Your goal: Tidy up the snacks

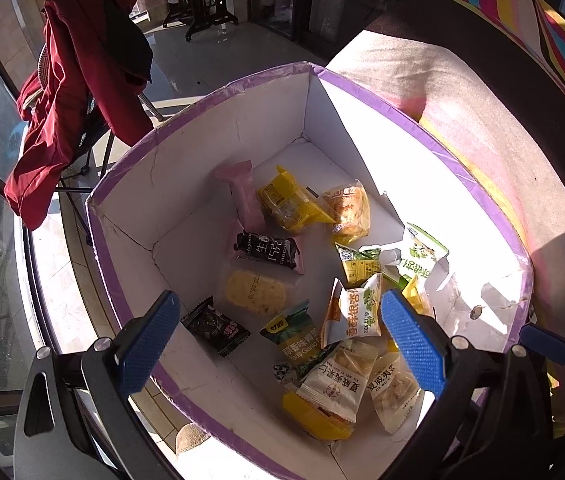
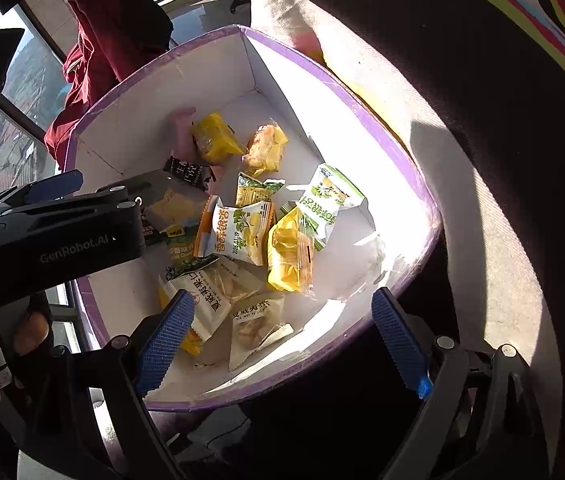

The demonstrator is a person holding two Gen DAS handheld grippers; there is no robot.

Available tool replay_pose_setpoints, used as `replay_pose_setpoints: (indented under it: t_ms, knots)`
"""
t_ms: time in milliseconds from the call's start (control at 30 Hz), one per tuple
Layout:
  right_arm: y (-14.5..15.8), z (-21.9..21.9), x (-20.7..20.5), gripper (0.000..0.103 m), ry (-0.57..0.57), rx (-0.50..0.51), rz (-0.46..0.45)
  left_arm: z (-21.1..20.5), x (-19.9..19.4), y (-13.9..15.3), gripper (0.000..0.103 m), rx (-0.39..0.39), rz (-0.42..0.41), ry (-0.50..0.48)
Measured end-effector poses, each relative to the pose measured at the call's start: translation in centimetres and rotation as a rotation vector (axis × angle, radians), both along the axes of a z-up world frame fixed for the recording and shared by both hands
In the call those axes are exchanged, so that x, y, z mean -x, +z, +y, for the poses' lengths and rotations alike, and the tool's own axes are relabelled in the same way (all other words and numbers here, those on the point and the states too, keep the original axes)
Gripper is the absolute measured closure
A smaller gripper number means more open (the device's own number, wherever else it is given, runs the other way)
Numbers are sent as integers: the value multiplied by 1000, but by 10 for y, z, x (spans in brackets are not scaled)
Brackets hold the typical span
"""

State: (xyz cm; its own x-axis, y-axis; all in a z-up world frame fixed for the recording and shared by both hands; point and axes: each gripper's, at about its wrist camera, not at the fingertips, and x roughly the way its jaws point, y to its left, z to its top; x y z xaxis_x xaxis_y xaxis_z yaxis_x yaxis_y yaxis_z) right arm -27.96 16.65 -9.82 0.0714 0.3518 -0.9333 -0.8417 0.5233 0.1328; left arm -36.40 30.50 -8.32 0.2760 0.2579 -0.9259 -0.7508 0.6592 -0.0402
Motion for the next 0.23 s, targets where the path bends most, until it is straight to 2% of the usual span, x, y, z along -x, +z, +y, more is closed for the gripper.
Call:
replay_pose_setpoints:
  t_ms: [233]
  knots:
    - [2, 0, 3, 16, 7, -6, -8, -3, 2, 4, 2, -39, 16, -9]
